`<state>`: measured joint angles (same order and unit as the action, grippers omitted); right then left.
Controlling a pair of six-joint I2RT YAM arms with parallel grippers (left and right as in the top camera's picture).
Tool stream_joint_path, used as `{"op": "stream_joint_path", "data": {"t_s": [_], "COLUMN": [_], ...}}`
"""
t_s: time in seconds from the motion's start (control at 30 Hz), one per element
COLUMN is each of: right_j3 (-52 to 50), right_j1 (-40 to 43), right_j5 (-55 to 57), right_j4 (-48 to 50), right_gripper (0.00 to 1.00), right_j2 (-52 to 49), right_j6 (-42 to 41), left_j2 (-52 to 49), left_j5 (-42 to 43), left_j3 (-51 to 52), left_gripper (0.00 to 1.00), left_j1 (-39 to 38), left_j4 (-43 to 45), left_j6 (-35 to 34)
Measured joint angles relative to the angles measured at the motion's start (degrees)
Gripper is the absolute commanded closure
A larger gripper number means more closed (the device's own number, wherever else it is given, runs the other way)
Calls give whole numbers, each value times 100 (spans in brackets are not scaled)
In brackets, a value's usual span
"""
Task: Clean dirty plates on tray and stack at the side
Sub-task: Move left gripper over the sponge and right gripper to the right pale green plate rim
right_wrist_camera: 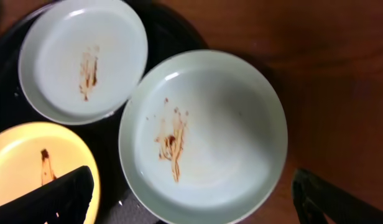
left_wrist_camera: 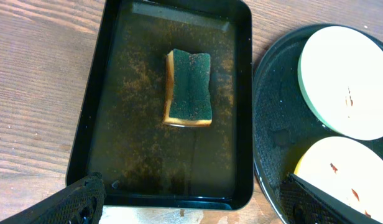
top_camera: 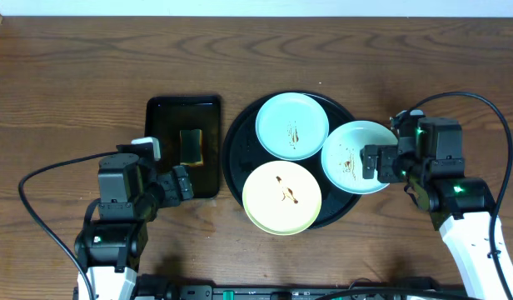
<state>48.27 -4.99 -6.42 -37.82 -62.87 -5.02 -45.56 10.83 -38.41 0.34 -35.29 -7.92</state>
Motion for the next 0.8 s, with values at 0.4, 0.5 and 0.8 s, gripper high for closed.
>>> {"op": "stream_joint_path", "data": {"t_s": [0.4,0.5,0.8], "right_j3": [4,9,11], "right_j1": [35,98,122], "right_j5": [1154,1270,1355], "right_j4": [31,-24,-55], "right_gripper": [1,1,1], "right_j2": [0,0,0], "right_j6": [-780,-863,-949], "left_j2": [-1276,-1967,-3751], "left_j5": [-7,-76,-319], "left_j3": [-1202,-1558,-1725], "left_gripper": [19,23,28], "left_j1": [0,0,-39], "left_j4": [116,210,1067], "left_j6": [-87,-92,26]}}
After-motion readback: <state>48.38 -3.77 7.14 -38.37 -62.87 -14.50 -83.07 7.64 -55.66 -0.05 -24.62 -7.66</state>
